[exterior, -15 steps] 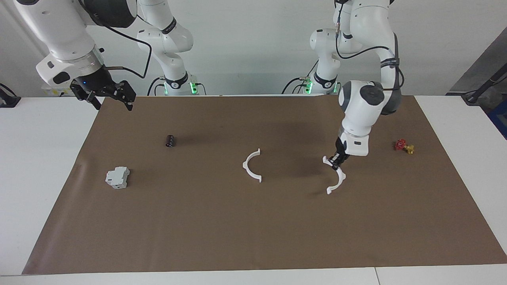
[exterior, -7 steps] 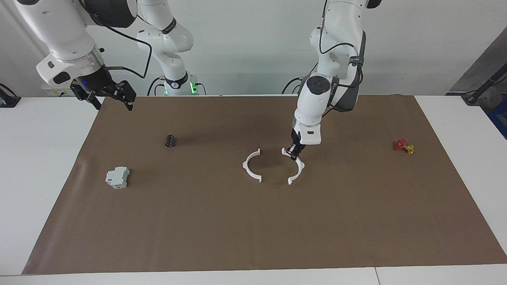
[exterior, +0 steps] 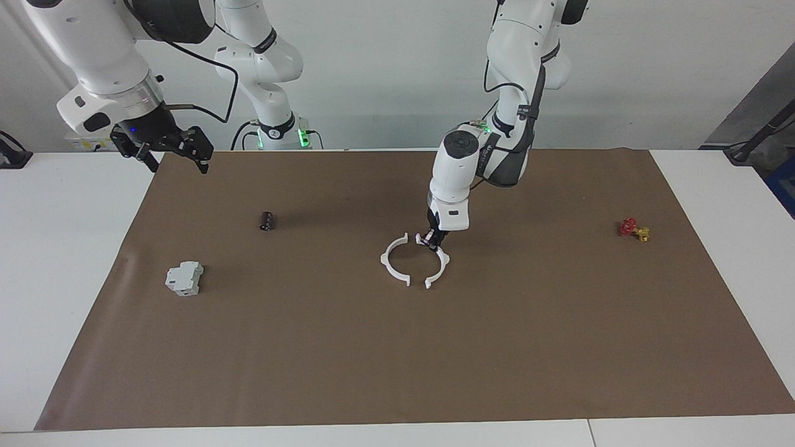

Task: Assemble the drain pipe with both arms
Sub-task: 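Carry the half-ring with the left gripper toward the centre half-ring, then press the held half-ring onto the centre half-ring with the left gripper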

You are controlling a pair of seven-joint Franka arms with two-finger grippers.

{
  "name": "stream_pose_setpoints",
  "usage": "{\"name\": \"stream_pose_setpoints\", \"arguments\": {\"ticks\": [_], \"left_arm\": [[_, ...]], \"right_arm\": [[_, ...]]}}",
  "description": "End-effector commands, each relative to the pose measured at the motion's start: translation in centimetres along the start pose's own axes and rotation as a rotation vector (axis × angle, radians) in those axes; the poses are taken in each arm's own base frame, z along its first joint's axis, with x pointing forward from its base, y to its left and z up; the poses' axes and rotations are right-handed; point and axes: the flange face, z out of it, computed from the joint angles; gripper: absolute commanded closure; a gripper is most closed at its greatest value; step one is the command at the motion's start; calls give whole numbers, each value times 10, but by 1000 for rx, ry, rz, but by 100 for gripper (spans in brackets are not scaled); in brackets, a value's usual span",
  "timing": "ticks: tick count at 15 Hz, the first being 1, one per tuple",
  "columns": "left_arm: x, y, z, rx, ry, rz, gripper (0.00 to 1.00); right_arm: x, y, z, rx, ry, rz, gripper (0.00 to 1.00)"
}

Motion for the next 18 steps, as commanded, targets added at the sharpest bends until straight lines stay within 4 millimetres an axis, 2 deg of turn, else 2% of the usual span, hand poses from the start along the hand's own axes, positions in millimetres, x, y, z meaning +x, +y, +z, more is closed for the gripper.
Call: {"name": "stream_pose_setpoints", "arguments": {"ticks": [1, 8, 10, 18], "left_arm": [[0, 5, 0, 0, 34, -12, 100], [-16, 8, -1, -9, 32, -71, 100], [-27, 10, -1, -11, 31, -54, 100], [-33, 7, 3, -1, 29, -43, 100]], "right_arm": [[-1, 2, -3, -3, 9, 10, 0], [-1, 2, -2, -3, 8, 10, 0], [-1, 1, -2, -3, 8, 9, 0], [-1, 2, -2, -3, 8, 10, 0]]}}
